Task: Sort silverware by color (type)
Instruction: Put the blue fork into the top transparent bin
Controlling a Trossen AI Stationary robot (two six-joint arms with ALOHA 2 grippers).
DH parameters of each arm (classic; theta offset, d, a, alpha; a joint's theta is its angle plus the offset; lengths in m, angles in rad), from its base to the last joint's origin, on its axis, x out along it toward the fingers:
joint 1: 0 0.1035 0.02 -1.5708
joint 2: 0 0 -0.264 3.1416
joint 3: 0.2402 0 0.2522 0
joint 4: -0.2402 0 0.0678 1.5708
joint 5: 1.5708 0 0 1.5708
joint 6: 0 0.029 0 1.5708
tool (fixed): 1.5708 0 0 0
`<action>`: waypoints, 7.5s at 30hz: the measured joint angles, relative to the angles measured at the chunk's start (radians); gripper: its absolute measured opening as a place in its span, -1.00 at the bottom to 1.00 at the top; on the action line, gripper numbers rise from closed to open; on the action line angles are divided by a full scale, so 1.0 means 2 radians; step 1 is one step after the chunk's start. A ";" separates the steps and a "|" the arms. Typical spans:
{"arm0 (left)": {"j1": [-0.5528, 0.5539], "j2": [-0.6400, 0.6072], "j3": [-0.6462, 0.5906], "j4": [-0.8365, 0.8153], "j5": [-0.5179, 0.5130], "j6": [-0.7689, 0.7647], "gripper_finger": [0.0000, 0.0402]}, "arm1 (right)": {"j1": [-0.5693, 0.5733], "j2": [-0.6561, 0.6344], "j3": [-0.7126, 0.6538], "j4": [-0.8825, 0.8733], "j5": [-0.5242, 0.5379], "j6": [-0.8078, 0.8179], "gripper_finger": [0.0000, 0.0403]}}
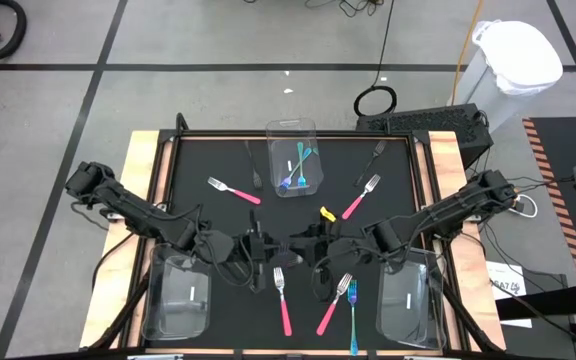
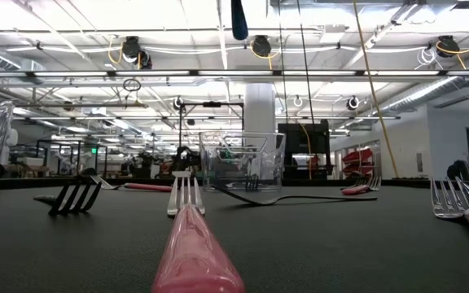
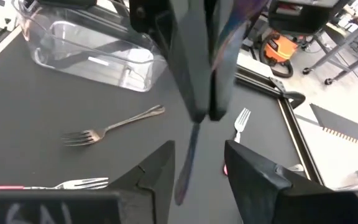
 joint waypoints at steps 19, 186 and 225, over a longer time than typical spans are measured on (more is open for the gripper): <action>0.000 0.000 0.000 0.007 0.014 0.001 -0.95 | 0.000 0.000 0.000 0.001 -0.004 0.011 -0.85; 0.125 -0.068 -0.054 -0.345 0.191 -0.236 -0.97 | -0.092 0.125 0.033 -0.084 -0.061 0.107 0.01; 0.064 -0.127 -0.031 -0.249 0.115 -0.172 0.10 | -0.093 0.064 0.013 -0.105 -0.199 0.086 -0.99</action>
